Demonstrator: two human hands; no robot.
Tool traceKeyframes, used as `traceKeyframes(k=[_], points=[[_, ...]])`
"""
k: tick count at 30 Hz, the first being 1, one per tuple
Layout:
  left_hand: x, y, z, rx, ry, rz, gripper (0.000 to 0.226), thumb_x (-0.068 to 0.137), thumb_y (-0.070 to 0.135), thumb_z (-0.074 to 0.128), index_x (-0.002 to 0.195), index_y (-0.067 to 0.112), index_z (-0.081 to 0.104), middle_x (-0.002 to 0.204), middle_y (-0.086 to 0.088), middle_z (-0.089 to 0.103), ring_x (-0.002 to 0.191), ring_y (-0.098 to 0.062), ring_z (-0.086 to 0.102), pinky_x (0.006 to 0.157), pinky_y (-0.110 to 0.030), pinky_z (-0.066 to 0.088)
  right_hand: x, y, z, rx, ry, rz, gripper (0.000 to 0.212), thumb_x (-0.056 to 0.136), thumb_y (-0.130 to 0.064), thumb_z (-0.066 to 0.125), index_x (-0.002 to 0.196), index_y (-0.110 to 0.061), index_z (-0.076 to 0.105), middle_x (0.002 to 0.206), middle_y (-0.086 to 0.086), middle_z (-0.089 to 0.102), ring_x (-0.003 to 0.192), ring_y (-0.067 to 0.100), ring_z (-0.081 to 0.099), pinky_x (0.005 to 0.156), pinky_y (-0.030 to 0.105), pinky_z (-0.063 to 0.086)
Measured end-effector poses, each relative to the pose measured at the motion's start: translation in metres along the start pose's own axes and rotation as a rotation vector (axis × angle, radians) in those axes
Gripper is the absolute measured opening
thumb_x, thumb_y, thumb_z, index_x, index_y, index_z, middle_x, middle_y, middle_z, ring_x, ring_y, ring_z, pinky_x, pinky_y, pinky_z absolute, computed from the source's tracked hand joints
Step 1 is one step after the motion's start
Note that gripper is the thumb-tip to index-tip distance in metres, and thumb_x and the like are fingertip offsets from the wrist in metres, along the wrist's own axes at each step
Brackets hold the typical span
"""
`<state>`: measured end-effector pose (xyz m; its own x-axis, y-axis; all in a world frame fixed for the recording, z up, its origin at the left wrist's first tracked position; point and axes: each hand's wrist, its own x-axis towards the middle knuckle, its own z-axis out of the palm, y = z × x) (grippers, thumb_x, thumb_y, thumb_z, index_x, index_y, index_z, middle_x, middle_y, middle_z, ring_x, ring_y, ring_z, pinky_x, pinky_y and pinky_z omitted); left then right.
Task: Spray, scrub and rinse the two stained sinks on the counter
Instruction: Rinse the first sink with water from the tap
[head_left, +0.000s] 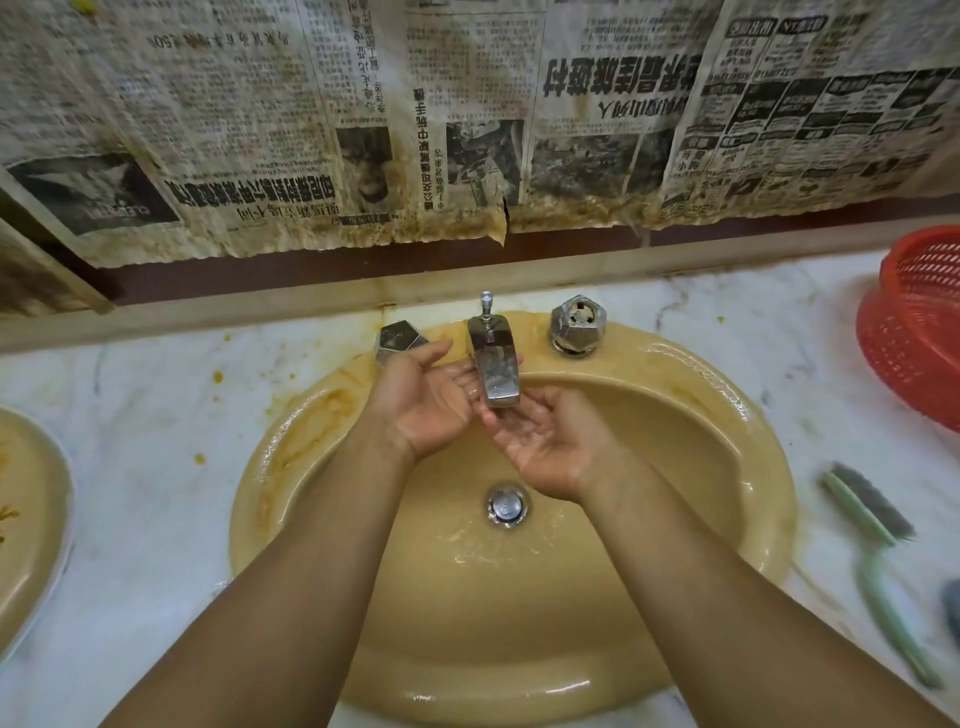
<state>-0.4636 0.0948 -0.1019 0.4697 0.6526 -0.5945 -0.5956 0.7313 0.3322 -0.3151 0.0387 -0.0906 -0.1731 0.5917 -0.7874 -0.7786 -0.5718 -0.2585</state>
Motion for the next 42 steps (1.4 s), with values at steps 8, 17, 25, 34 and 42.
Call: traceKeyframes(k=[8,17,25,34,42], points=[[0.001,-0.009,0.012,0.151,0.083,0.153,0.036,0.107,0.010,0.033,0.123,-0.009,0.059,0.116,-0.029,0.071,0.114,-0.037,0.068,0.101,-0.047,0.053,-0.064,-0.063,0.050,-0.586,-0.071,-0.389,0.034,0.110,-0.016,0.038,0.113,0.011,0.058,0.106,0.030,0.071,0.095,0.040,0.074,0.083,0.044,0.063],[0.024,-0.026,0.002,1.273,0.575,0.830,0.034,0.107,0.013,0.043,0.130,0.014,0.067,0.118,-0.004,0.073,0.106,-0.020,0.066,0.089,-0.027,0.049,-0.045,-0.063,0.042,-0.943,0.129,-0.522,0.036,0.108,-0.027,0.045,0.107,0.003,0.066,0.105,0.022,0.073,0.096,0.031,0.073,0.087,0.039,0.061],[0.007,-0.019,-0.038,2.076,0.311,0.886,0.068,0.098,-0.001,0.054,0.160,0.009,0.030,0.159,-0.012,0.039,0.147,-0.025,0.036,0.118,-0.037,0.038,-0.003,-0.006,0.004,-0.066,0.023,0.039,0.038,0.108,-0.021,0.042,0.111,0.010,0.063,0.100,0.028,0.071,0.090,0.037,0.069,0.066,0.044,0.063],[0.004,-0.033,-0.041,2.527,0.371,0.704,0.083,0.093,0.007,0.035,0.159,-0.002,-0.014,0.169,-0.022,-0.013,0.159,-0.032,-0.009,0.129,-0.041,0.003,-0.039,-0.050,0.018,-0.598,0.126,-0.292,0.033,0.108,-0.012,0.037,0.108,0.009,0.063,0.095,0.024,0.070,0.083,0.033,0.071,0.066,0.040,0.065],[0.011,-0.037,-0.020,2.413,0.515,0.678,0.074,0.099,0.004,0.035,0.160,-0.004,-0.007,0.170,-0.023,-0.004,0.159,-0.033,0.000,0.127,-0.039,0.011,-0.045,-0.073,0.089,-1.017,-0.025,-0.440,0.028,0.107,-0.016,0.047,0.111,0.007,0.062,0.114,0.027,0.066,0.104,0.034,0.069,0.093,0.041,0.060]])
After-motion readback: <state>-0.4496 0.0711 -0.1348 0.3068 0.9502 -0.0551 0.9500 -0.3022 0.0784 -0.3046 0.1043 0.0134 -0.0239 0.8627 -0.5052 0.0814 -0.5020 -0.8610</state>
